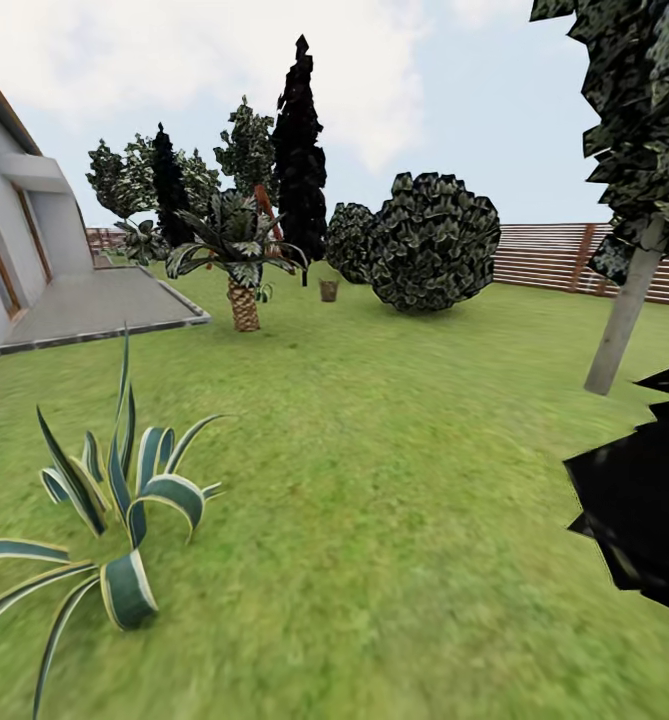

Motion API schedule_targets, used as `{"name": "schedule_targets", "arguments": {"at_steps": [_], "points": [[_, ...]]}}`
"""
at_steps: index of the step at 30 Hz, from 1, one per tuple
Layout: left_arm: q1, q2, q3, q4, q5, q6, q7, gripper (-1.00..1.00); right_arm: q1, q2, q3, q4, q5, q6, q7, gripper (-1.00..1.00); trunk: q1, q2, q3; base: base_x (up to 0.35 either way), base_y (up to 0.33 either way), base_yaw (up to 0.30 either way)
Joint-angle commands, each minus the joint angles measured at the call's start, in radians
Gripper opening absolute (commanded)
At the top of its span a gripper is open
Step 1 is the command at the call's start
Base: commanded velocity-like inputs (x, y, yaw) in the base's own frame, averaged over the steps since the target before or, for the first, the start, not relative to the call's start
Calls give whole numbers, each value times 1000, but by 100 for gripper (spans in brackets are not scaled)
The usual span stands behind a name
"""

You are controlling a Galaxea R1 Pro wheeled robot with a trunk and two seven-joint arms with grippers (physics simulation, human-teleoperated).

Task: Take the three Easter eggs out of the wicker basket on the lawn in the garden, then place them on the lawn next to a single tree (choose any tree) so that all three eggs are next to the same tree and none are left in the basket.

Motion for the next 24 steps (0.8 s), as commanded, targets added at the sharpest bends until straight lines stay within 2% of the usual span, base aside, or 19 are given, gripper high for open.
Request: {"name": "schedule_targets", "arguments": {"at_steps": [1,18,24], "points": [[0,0,3,-2,4,1,-1,100,-1,0,0,1,0,-3,1,100,1,0,-1,318,194,0],[0,-1,3,-2,4,1,1,100,-1,0,0,1,0,-3,1,100,1,0,-1,317,189,-3],[0,-1,3,-2,4,1,1,100,-1,0,0,1,0,-3,2,100,1,0,-1,317,159,-205]]}}
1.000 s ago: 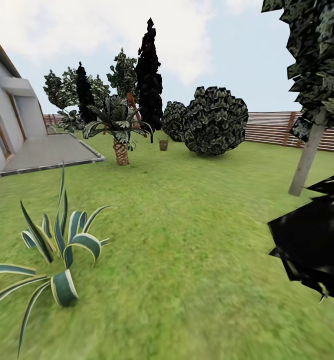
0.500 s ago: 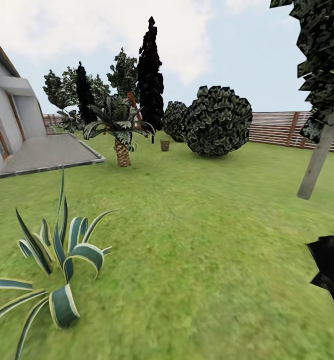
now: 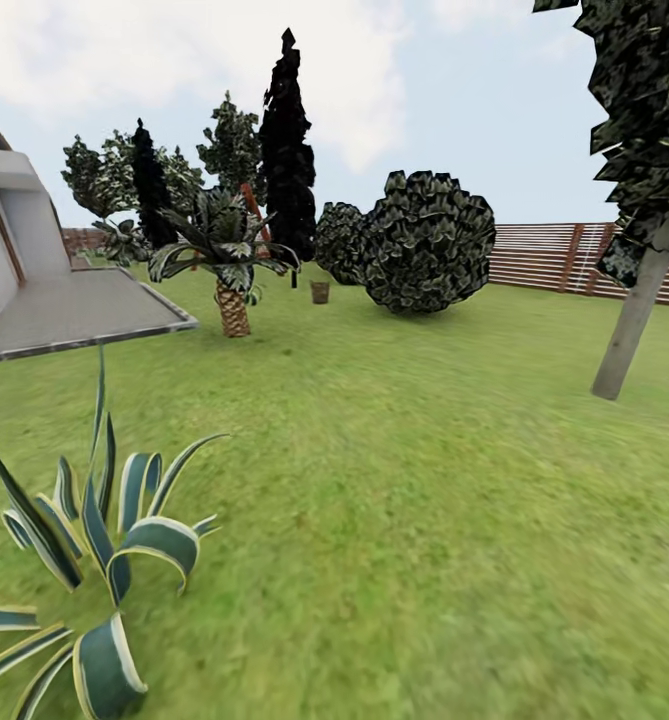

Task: Take the three Easter eggs out of the wicker basket on the lawn in the garden, then place them on the lawn next to a single tree (choose any tree) so that all three eggs are next to the same tree and none are left in the basket.

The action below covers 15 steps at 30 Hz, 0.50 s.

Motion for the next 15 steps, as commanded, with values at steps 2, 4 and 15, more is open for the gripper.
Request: {"name": "schedule_targets", "arguments": {"at_steps": [2,4,15], "points": [[0,0,3,-1,4,1,0,100,-1,0,0,1,0,-4,1,100,0,0,-1,317,158,-255],[0,0,3,-1,4,1,0,100,-1,0,0,1,0,-4,1,100,0,0,-1,317,158,-257],[0,-1,4,-1,5,1,5,100,-1,0,0,0,0,-4,0,100,0,0,-1,311,120,-220]]}}
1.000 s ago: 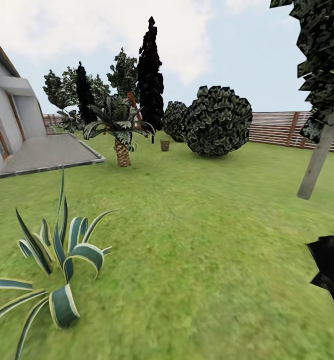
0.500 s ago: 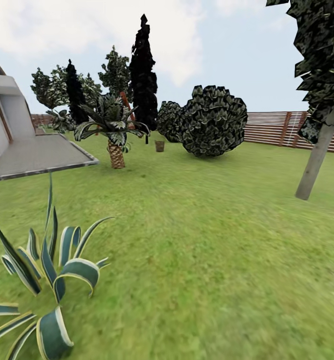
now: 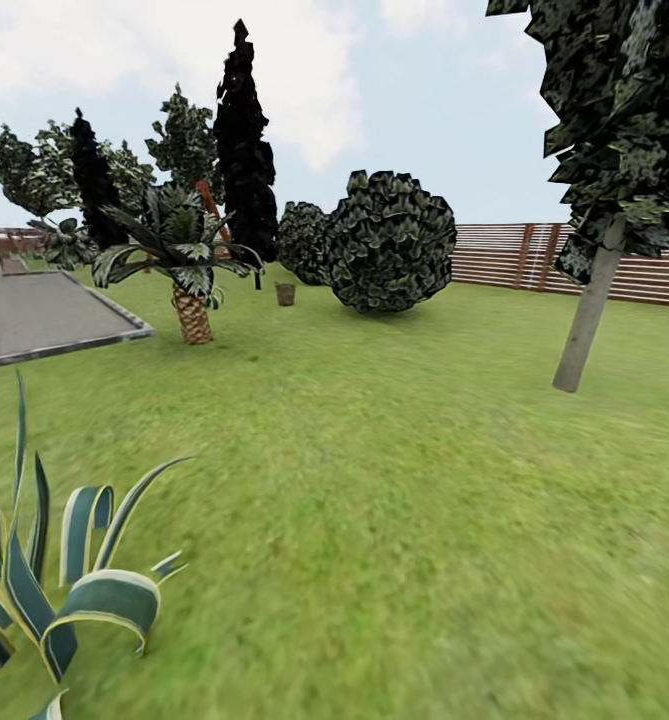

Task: Take the three Easter eggs out of the wicker basket on the lawn in the garden, then place them on the lawn next to a single tree (choose any tree) so that all three eggs are next to the same tree and none are left in the basket.

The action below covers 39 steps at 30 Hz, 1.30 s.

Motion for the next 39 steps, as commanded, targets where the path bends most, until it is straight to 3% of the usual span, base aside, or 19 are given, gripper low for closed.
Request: {"name": "schedule_targets", "arguments": {"at_steps": [1,39], "points": [[0,0,3,-2,4,1,0,100,-1,0,0,1,0,-3,1,100,0,0,-1,283,12,-38],[0,3,3,-2,5,1,1,100,-1,0,0,0,0,-3,1,100,0,0,-1,307,-57,-2]]}}
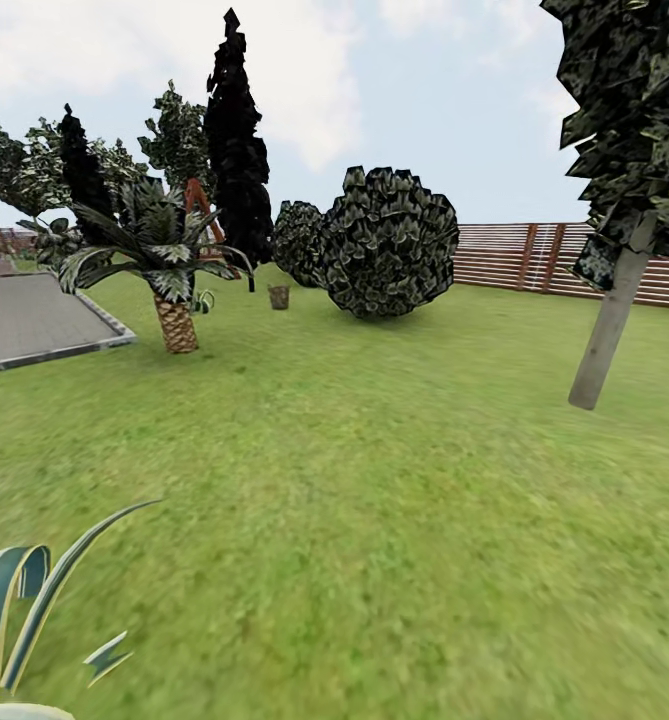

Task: Take the three Easter eggs out of the wicker basket on the lawn in the garden, then place them on the lawn next to a single tree (choose any tree) so that all three eggs are next to the same tree and none are left in the basket.

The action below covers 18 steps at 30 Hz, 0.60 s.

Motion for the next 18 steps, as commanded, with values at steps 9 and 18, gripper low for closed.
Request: {"name": "schedule_targets", "arguments": {"at_steps": [9,18], "points": [[0,0,3,-2,3,1,0,100,-1,0,0,1,0,-3,1,100,0,0,-1,322,0,0],[0,0,3,-2,3,2,0,100,-1,0,0,1,0,-3,1,100,0,0,-1,322,0,0]]}}
